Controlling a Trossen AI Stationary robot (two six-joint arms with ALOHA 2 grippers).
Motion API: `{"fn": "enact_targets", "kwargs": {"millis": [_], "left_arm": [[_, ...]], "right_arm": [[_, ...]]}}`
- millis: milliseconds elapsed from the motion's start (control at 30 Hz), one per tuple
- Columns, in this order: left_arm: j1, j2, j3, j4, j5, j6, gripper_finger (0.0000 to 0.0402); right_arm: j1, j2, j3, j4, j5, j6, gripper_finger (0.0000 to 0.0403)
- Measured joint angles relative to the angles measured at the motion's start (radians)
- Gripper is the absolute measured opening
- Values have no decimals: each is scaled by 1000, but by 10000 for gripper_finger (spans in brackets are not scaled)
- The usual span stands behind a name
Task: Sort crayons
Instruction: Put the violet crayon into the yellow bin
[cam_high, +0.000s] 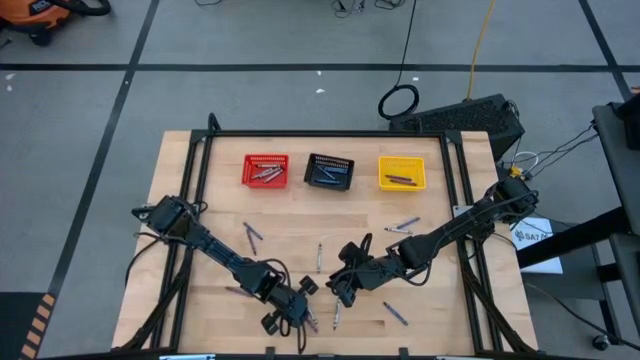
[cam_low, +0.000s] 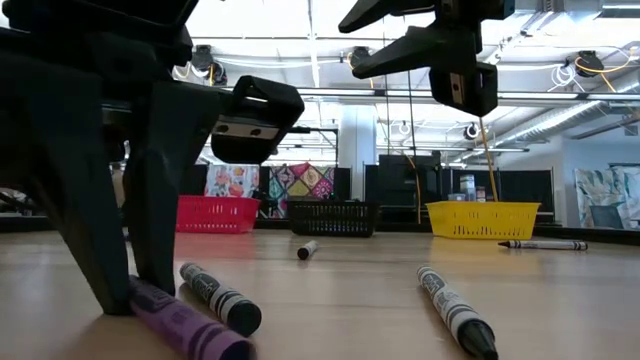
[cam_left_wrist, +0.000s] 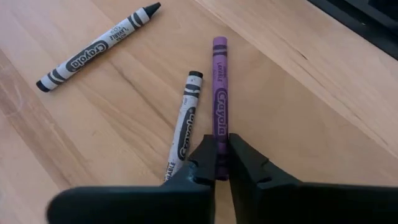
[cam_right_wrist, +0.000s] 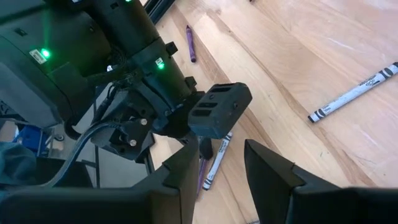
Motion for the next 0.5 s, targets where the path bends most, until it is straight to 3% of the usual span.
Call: {"fn": "enact_targets", "kwargs": {"millis": [500], "left_arm": [[-24,-52,-8,-110,26,1,3]], "right_arm": [[0,0,0,0,-4,-7,114]]}}
